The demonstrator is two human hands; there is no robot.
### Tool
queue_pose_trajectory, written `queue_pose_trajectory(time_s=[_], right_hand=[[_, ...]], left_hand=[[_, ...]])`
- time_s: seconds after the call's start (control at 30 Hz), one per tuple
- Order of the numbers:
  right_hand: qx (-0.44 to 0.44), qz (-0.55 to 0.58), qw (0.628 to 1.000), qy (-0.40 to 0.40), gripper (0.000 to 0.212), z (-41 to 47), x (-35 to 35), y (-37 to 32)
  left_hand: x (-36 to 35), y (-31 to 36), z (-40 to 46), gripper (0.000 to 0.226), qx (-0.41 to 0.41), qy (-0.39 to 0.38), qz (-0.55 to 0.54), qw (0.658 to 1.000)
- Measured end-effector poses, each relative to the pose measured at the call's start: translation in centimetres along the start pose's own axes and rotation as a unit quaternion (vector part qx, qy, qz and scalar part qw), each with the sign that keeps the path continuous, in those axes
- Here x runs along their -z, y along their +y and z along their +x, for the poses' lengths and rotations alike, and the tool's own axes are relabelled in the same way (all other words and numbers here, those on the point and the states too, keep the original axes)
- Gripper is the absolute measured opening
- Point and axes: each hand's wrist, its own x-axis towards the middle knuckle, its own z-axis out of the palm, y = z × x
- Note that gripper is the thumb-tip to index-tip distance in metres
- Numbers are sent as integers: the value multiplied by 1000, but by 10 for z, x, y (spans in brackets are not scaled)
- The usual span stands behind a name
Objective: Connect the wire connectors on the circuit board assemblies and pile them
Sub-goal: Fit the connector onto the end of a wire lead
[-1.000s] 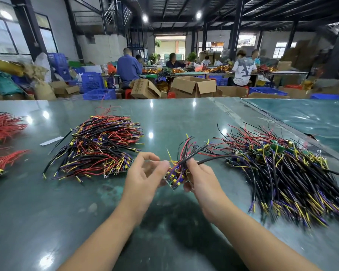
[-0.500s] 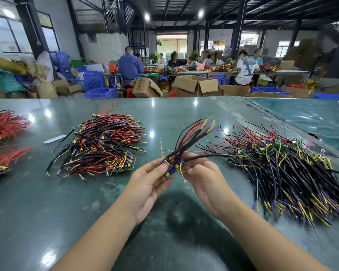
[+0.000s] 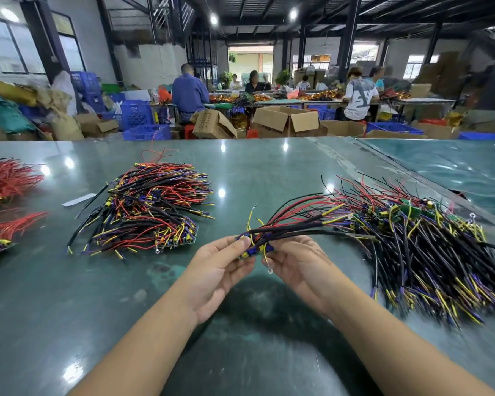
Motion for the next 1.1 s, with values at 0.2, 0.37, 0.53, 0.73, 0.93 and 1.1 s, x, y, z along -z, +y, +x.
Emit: queue_pose_trajectory(time_s=[0.2, 0.37, 0.53, 0.73, 0.93, 1.1], right_hand=[[2, -36, 999, -26, 13, 0, 8, 2], [10, -72, 997, -10, 33, 0, 19, 3], [11, -152, 988, -9, 25, -2, 17, 1], [44, -151, 987, -40, 26, -6, 8, -2], [30, -140, 990, 18, 20, -2, 9, 4], [21, -185, 982, 40, 27, 0, 8, 4]], left_hand=[[2, 1, 0, 30, -26, -12, 54, 998], [6, 3, 0, 21, -39, -23, 104, 993], [8, 2, -1, 21, -42, -35, 127, 990], [11, 4, 0, 20, -33, -67, 110, 991], [13, 0, 2, 26, -23, -39, 107, 993], [11, -3, 4, 20, -38, -15, 119, 992]])
